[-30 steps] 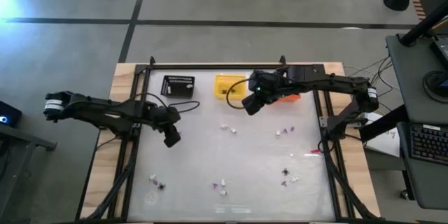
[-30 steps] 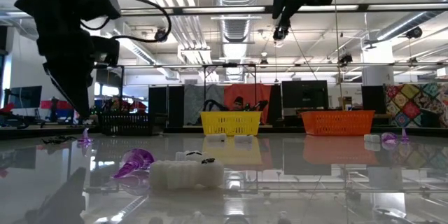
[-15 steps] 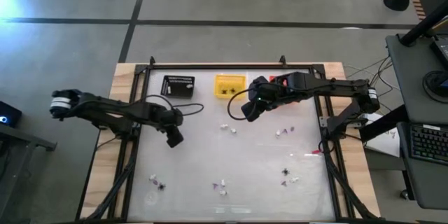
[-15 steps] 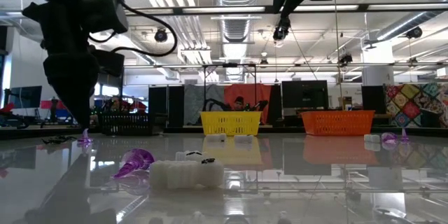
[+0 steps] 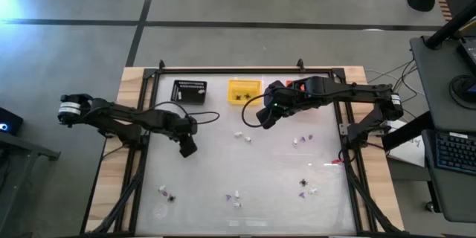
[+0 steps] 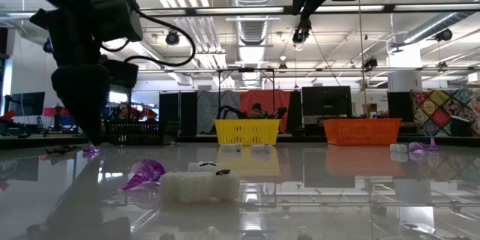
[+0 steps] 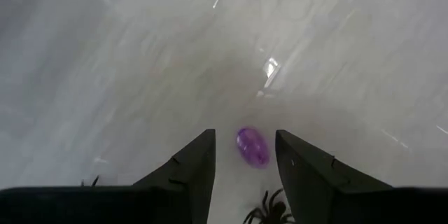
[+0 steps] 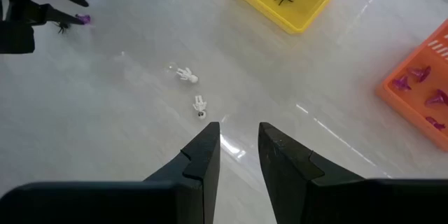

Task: Sort Halloween decoration
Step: Put the purple witch hat toy into the orange basket

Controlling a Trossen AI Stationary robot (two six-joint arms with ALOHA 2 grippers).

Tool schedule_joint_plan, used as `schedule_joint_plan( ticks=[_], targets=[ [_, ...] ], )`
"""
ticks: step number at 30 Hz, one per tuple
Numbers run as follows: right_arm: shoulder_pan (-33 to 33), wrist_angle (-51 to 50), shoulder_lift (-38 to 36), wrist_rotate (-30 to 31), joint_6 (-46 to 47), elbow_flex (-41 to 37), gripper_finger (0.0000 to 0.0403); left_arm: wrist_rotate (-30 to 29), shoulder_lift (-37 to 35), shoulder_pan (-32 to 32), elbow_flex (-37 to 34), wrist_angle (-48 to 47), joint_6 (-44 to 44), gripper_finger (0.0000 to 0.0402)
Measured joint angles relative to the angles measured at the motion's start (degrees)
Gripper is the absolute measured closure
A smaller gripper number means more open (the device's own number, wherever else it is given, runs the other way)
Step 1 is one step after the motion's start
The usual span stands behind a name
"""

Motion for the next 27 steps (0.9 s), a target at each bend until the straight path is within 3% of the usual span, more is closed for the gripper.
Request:
schedule_joint_plan(
  ticks=[5, 17, 27],
  targets=[
    [0.0, -0.1, 0.0, 0.0, 0.0, 0.0, 0.0312, 0.3, 1.1, 0.0, 0.0, 0.3, 0.6, 0.0291],
    [0.0, -0.2, 0.0, 0.0, -1.8, 0.0, 0.0312, 1.6, 1.6, 0.0, 0.0, -0.1, 3.3, 0.0394],
    [0.6, 0.0, 0.0, 0.0, -1.9, 0.0, 0.0312, 8.5, -3.4, 0.0, 2.5, 0.0, 5.1, 0.0401]
  ],
)
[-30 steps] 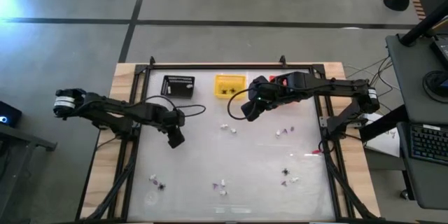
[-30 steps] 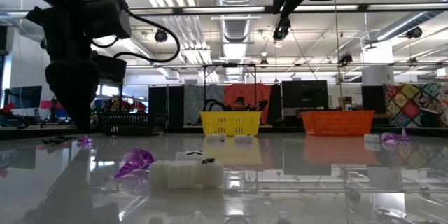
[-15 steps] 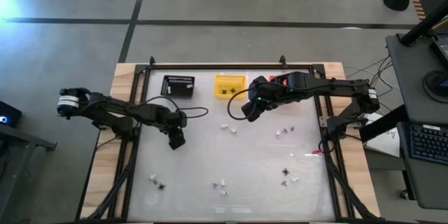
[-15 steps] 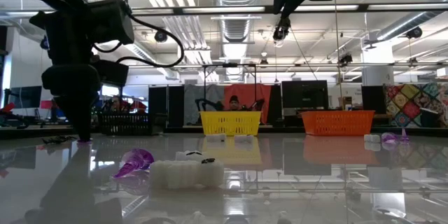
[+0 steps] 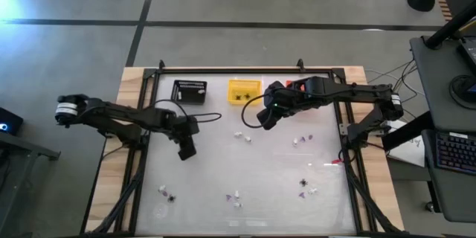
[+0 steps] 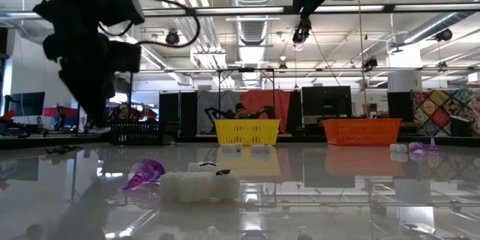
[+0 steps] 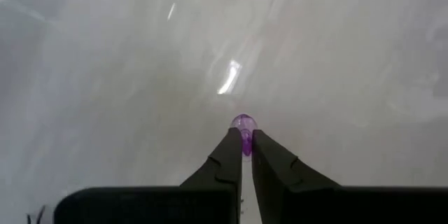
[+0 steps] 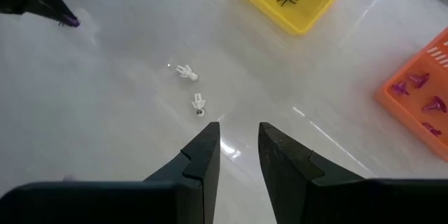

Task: Sort Halloween decoration
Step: Put the purple witch hat toy into the orange basket

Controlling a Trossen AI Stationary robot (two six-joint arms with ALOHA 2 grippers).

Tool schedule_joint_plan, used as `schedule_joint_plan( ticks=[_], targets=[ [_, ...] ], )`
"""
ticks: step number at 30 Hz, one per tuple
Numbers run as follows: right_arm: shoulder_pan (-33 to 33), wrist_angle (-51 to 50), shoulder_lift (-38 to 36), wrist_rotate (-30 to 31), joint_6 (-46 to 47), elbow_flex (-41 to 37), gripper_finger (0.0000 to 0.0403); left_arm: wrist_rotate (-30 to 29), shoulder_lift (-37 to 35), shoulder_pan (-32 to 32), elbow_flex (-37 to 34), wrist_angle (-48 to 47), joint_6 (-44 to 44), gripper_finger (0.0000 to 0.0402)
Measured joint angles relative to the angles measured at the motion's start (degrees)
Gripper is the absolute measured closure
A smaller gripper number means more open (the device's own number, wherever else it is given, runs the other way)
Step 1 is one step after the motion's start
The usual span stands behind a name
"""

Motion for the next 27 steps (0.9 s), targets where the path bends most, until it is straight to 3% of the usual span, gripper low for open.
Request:
schedule_joint_plan(
  ticks=[9, 27],
  targets=[
    [3.5, 1.6, 0.0, 0.0, 0.0, 0.0, 0.0312, 0.0, -4.2, 0.0, 8.3, 1.7, 2.9, 0.0401],
    [5.5, 28.3, 3.5, 2.3, 3.3, -1.2, 0.0312, -6.2, 0.1, 0.0, 22.3, 9.0, 13.5, 0.0402]
  ],
)
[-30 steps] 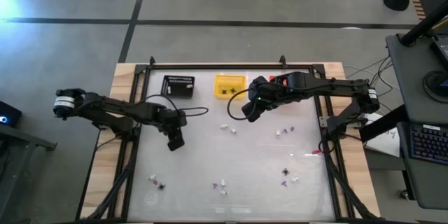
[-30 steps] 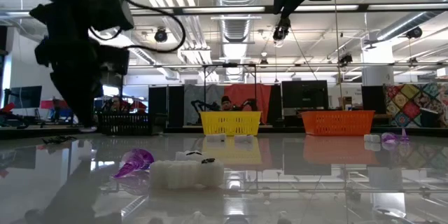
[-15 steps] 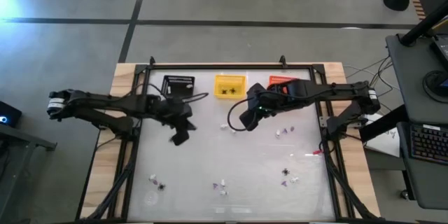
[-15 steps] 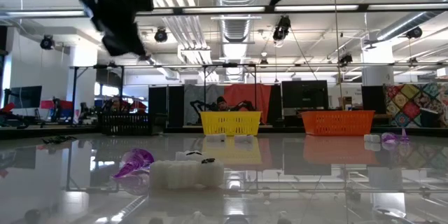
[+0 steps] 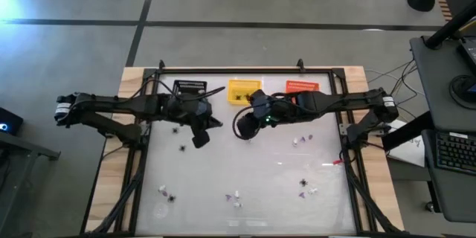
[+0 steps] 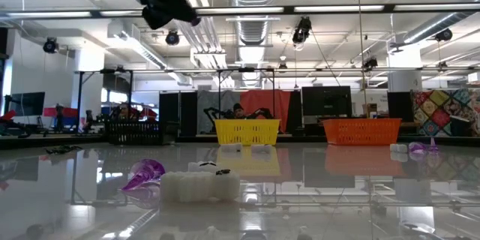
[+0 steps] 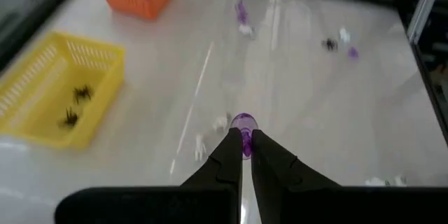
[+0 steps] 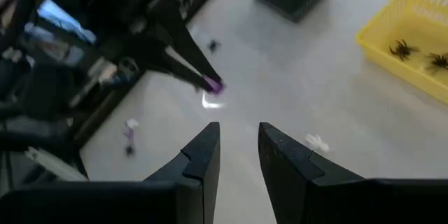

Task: Sort Halloween decoration
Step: Put the purple witch hat toy into the orange basket

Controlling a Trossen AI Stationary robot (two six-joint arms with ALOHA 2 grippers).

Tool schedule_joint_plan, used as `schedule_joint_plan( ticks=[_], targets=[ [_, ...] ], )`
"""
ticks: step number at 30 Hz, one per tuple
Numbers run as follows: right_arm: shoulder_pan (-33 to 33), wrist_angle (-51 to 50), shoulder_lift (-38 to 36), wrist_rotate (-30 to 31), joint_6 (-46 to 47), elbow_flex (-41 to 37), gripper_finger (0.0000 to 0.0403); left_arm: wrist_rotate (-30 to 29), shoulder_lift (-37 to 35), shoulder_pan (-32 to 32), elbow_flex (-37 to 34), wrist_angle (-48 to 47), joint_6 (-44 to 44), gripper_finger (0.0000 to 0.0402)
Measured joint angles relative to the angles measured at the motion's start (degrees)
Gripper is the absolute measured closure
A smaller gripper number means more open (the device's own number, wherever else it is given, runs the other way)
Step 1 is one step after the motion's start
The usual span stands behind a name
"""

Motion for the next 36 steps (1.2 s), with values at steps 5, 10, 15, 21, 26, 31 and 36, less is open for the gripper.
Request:
schedule_joint_plan(
  ticks=[5, 10, 15, 21, 26, 31, 36],
  targets=[
    [0.0, 4.3, 0.7, 1.1, 1.1, -0.1, 0.0312, -0.9, 0.1, 0.0, -0.1, 3.8, 0.8, 0.0402],
    [0.0, 5.8, 3.2, 1.2, 2.0, -0.2, 0.0312, -1.0, 0.1, 0.1, -0.1, 7.3, 1.8, 0.0402],
    [0.0, 7.2, 4.5, 1.8, 2.5, -0.2, 0.0312, -1.0, 0.1, 0.2, -0.1, 9.9, 3.0, 0.0401],
    [-0.1, 9.4, 4.6, 2.7, 2.5, -0.2, 0.0312, -1.0, 0.1, 0.5, -0.1, 10.4, 3.0, 0.0401],
    [-0.2, 9.7, 4.6, 3.7, 2.4, -0.2, 0.0312, -1.0, 0.1, 0.5, -0.1, 11.3, 3.0, 0.0401],
    [-0.2, 9.3, 4.6, 3.7, 2.4, -0.2, 0.0312, -1.0, 0.1, 0.7, -0.1, 11.3, 3.4, 0.0401],
    [-0.4, 9.3, 4.6, 3.7, 2.4, -0.2, 0.0317, -1.0, 0.1, 0.7, -0.2, 11.6, 3.7, 0.0401]
  ],
)
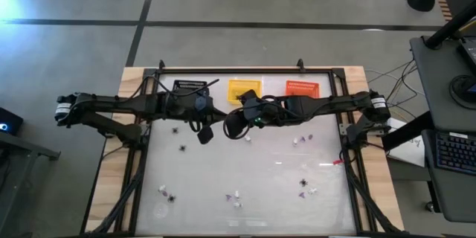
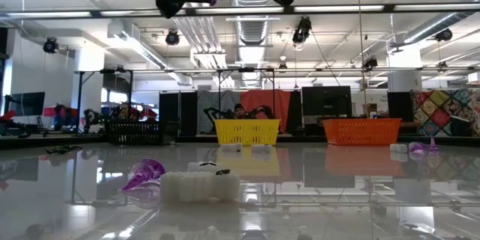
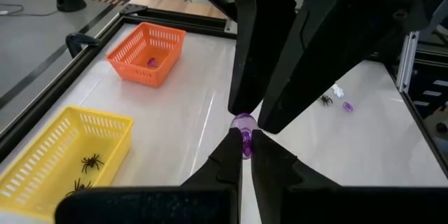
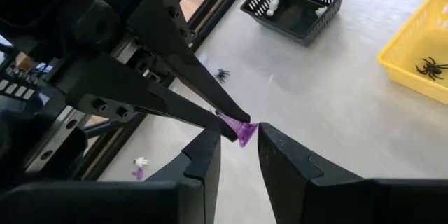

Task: Sort Halloween decoration
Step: Put the purple witch hat toy into the orange basket

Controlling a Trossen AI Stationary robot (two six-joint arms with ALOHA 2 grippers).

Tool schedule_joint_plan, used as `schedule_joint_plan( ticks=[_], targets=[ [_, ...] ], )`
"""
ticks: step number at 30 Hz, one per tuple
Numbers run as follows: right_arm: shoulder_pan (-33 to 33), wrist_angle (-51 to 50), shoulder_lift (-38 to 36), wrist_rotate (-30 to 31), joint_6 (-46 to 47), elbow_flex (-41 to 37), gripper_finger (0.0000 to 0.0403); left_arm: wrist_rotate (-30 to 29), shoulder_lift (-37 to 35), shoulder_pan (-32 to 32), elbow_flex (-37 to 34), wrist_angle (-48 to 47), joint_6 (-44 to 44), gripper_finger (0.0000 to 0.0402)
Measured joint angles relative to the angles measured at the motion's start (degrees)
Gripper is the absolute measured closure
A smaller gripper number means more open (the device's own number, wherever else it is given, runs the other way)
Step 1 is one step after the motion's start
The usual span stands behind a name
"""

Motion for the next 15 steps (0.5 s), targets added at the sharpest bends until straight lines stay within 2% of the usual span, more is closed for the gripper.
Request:
schedule_joint_plan(
  ticks=[15],
  targets=[
    [-0.2, 0.2, 0.6, 1.6, -0.2, -0.1, 0.0369, -0.1, 0.0, 0.1, -0.1, 1.2, 0.7, 0.0401]
  ],
)
